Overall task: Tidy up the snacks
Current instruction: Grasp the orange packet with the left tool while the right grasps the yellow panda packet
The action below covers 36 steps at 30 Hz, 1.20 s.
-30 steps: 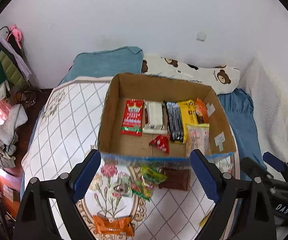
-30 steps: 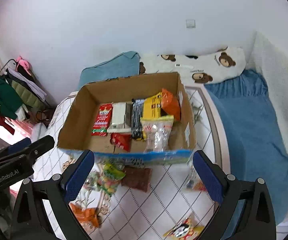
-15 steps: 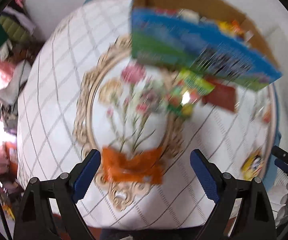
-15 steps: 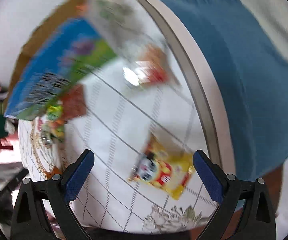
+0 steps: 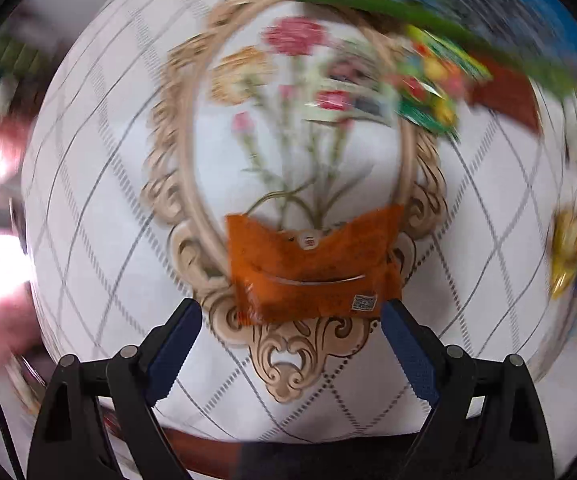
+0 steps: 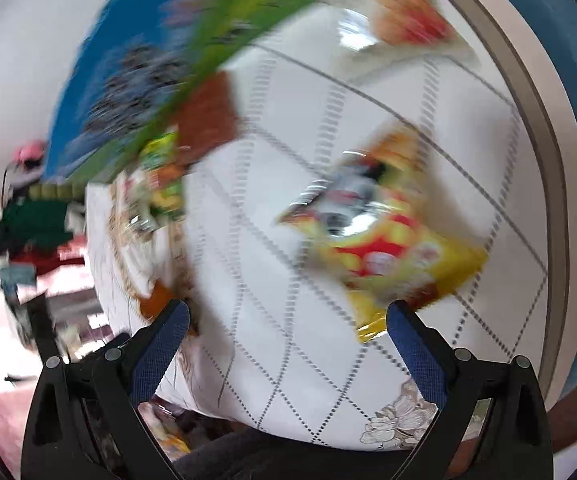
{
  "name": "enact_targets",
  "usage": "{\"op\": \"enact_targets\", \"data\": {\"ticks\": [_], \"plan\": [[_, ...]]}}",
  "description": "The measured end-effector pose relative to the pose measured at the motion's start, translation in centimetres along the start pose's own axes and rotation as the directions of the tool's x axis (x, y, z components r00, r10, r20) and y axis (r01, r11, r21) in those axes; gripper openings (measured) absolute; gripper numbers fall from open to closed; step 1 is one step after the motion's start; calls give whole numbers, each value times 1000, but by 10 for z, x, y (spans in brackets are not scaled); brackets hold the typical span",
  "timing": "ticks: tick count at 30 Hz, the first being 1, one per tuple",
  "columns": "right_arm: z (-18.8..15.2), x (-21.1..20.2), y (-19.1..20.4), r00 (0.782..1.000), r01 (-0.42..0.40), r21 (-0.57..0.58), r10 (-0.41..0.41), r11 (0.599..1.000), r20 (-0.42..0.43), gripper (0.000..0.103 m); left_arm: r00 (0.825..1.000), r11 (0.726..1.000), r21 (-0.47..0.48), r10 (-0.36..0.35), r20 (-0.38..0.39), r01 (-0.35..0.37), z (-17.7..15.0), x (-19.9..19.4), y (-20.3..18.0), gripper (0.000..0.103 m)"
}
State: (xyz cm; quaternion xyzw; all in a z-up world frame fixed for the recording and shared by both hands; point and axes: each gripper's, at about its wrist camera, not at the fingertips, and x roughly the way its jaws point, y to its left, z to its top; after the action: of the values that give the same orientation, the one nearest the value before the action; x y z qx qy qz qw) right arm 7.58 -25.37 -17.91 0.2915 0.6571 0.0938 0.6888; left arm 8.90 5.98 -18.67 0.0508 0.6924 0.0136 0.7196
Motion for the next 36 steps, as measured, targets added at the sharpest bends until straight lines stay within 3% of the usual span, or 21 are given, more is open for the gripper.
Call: {"op": "enact_targets", "data": {"ticks": [1, 3, 6, 8, 9, 11, 13, 14, 15, 17, 19, 20, 22, 24, 27, 30, 32, 36], "plan": [[1, -3, 4, 1000, 21, -23, -21, 1000, 9, 101, 1000, 998, 51, 31, 4, -31, 0, 3, -7, 91], [2, -9, 11, 996, 85, -79, -82, 993, 40, 101, 994, 969, 219, 110, 17, -111, -3, 13, -29, 91], [10, -12, 15, 986, 161, -130, -153, 978, 67, 101, 970, 866, 442, 239, 45, -234, -11, 37, -59, 91], [12, -15, 17, 977, 209, -164, -197, 964, 86, 101, 963, 835, 485, 260, 70, -260, -11, 43, -68, 91], [14, -17, 18, 971, 233, -182, -219, 955, 95, 101, 964, 838, 482, 254, 73, -257, -9, 43, -69, 84], [15, -18, 21, 962, 269, -216, -251, 939, 105, 101, 975, 876, 429, 214, 65, -221, 1, 38, -67, 76], [17, -12, 20, 951, 308, -251, -289, 918, 109, 101, 992, 948, 293, 124, 31, -128, 19, 31, -55, 75], [18, -9, 19, 949, 315, -267, -298, 911, 103, 101, 997, 971, 227, 80, 13, -81, 25, 30, -47, 75], [19, -4, 18, 946, 326, -277, -311, 904, 97, 101, 1000, 996, 88, -9, -16, 10, 36, 29, -31, 75], [23, 8, 14, 935, 354, -288, -343, 890, 90, 101, 992, 989, -85, -120, -34, 117, 45, 31, -5, 75], [28, 15, 8, 931, 365, -278, -357, 889, 80, 99, 975, 952, -224, -222, -30, 210, 50, 33, 18, 75], [30, 19, 4, 931, 363, -264, -357, 893, 73, 91, 969, 941, -246, -246, -28, 232, 50, 33, 22, 75], [33, 23, -1, 939, 343, -231, -341, 911, 48, 77, 960, 934, -244, -277, -36, 260, 47, 28, 26, 75], [33, 26, 3, 948, 317, -230, -316, 920, 43, 73, 966, 948, -209, -256, -42, 242, 45, 20, 26, 75], [30, 30, 18, 956, 290, -273, -293, 917, 34, 72, 978, 970, -135, -207, -31, 201, 46, 6, 15, 75], [29, 35, 33, 958, 277, -312, -285, 909, 22, 73, 996, 996, 1, -88, -15, 88, 49, 0, -4, 75], [31, 38, 38, 954, 288, -330, -299, 899, 19, 73, 999, 995, 94, -39, -30, 41, 56, 5, -21, 75], [36, 47, 41, 948, 307, -339, -318, 889, 27, 72, 997, 983, 183, 16, -77, -2, 63, 30, -48, 75]]}}
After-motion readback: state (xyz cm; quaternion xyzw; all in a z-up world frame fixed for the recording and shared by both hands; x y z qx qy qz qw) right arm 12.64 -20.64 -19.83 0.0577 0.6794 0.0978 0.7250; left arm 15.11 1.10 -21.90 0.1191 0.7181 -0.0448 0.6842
